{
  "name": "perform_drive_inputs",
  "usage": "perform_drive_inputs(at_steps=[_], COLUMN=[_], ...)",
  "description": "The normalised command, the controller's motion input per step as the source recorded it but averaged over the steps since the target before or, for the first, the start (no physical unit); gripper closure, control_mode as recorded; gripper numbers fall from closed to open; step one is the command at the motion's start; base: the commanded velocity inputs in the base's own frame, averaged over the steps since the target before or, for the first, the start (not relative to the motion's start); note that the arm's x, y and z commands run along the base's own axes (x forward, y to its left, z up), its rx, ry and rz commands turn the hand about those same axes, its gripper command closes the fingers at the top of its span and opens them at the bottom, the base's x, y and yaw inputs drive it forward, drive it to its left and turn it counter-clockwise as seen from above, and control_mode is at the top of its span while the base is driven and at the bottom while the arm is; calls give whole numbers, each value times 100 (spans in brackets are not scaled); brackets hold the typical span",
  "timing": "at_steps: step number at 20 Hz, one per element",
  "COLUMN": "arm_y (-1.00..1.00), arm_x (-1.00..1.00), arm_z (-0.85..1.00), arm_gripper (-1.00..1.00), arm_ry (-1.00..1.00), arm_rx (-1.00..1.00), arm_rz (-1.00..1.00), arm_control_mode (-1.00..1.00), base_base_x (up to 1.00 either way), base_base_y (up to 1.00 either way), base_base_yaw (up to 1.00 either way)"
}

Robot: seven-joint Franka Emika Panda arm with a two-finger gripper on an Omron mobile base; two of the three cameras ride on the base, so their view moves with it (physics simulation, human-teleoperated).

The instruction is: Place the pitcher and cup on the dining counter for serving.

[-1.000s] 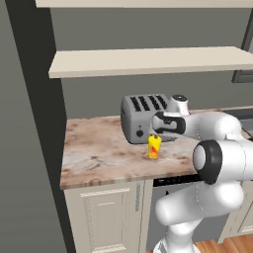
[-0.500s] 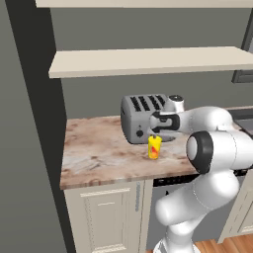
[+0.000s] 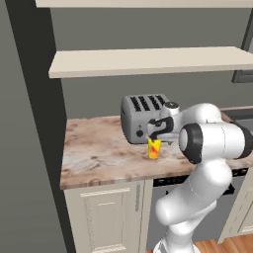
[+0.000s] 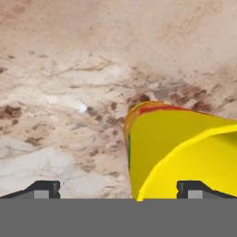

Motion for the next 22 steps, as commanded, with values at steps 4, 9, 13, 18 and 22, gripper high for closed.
perform_drive_inputs(at_steps=[4, 9, 13, 18, 22], arm_y=[0, 0, 6, 3, 0], arm_x=[17, 4, -28, -25, 0], arm_z=[-19, -2, -17, -11, 0], arm_gripper=[-100, -100, 100, 100, 100], arm_ry=[0, 0, 0, 0, 0], arm_rx=[0, 0, 0, 0, 0], arm_rz=[0, 0, 0, 0, 0], arm_control_mode=[-100, -100, -100, -100, -100], base_base_x=[0, 0, 0, 0, 0], base_base_y=[0, 0, 0, 0, 0], base_base_yaw=[0, 0, 0, 0, 0])
